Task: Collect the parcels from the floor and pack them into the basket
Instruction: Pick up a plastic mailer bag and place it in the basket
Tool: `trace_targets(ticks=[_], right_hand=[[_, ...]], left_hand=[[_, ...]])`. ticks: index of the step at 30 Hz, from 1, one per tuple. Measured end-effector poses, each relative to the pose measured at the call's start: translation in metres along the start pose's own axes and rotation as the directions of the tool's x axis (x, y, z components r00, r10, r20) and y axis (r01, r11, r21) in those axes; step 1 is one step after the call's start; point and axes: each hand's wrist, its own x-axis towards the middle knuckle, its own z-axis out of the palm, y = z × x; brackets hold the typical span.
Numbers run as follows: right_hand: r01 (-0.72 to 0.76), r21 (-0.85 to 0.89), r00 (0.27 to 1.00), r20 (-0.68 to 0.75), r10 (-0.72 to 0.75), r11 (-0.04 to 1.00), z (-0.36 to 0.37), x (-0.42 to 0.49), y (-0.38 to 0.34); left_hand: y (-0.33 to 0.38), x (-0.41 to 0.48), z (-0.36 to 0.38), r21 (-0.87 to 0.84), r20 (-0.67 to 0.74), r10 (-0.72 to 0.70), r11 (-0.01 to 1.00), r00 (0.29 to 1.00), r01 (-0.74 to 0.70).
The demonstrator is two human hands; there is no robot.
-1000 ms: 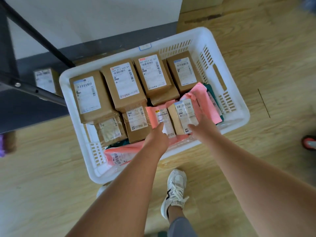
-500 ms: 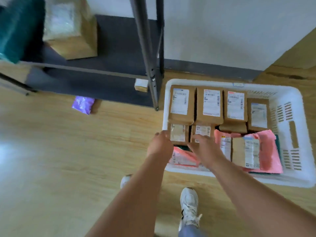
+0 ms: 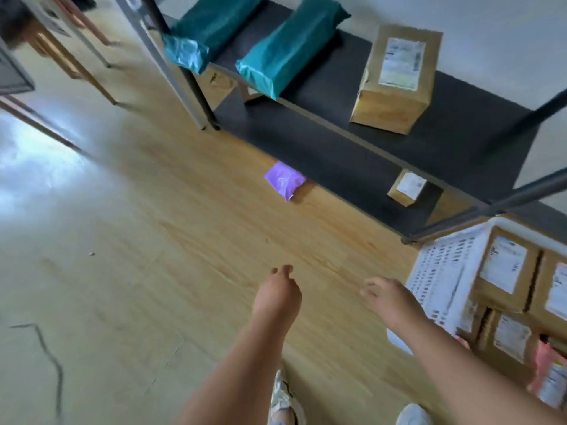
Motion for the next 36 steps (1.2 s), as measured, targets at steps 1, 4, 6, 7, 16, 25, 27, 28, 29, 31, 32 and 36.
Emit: trace_targets(ticks=[1, 4, 6, 7, 16, 25, 27, 28, 29, 31, 32, 36], right_hand=[[0.013, -0.013, 1.0, 0.01, -0.013, 1.0, 0.009, 0.005, -0.026], [0.061, -0.05, 0.998, 0.005, -0.061, 0.997, 0.028, 0.016, -0.09], [0.087, -0.067, 0.996, 0.01, -0.087, 0.994, 0.038, 0.022, -0.119], [0.093, -0.078, 0.996, 0.012, -0.093, 0.993, 0.041, 0.027, -0.132], [0.104, -0.204, 0.994, -0.003, -0.107, 0.973, 0.049, 0.122, -0.206], [0.108, -0.247, 0.981, -0.129, -0.144, 0.963, 0.107, 0.268, -0.242], [0.116, -0.252, 0.968, -0.187, -0.166, 0.961, 0.123, 0.307, -0.243], [0.119, -0.261, 0.961, -0.212, -0.177, 0.958, 0.133, 0.328, -0.243], [0.122, -0.278, 0.955, -0.23, -0.189, 0.953, 0.143, 0.346, -0.244], [0.139, -0.315, 0.944, -0.244, -0.222, 0.939, 0.16, 0.383, -0.243], [0.149, -0.329, 0.939, -0.248, -0.238, 0.932, 0.166, 0.401, -0.244], [0.131, -0.375, 0.919, -0.301, -0.254, 0.918, 0.183, 0.473, -0.24]], left_hand=[[-0.017, 0.008, -0.019, 0.004, -0.006, -0.012, 1.0, 1.0, 0.012], [-0.055, 0.032, -0.064, 0.007, -0.045, -0.013, 1.0, 0.999, 0.013], [-0.07, 0.045, -0.082, -0.01, -0.051, -0.024, 1.0, 0.998, 0.023], [-0.075, 0.054, -0.089, -0.029, -0.057, -0.033, 0.999, 0.998, 0.032], [-0.079, 0.158, -0.122, -0.048, -0.064, 0.026, 0.998, 0.998, -0.029], [-0.102, 0.307, -0.084, 0.023, -0.095, 0.138, 0.99, 0.986, -0.137], [-0.107, 0.346, -0.068, 0.057, -0.092, 0.186, 0.982, 0.978, -0.181], [-0.111, 0.365, -0.06, 0.066, -0.092, 0.198, 0.979, 0.976, -0.193], [-0.116, 0.383, -0.052, 0.076, -0.094, 0.209, 0.976, 0.973, -0.202], [-0.128, 0.414, -0.036, 0.088, -0.088, 0.226, 0.972, 0.97, -0.219], [-0.134, 0.428, -0.029, 0.095, -0.084, 0.237, 0.969, 0.968, -0.229], [-0.151, 0.482, -0.004, 0.143, -0.064, 0.283, 0.952, 0.957, -0.272]])
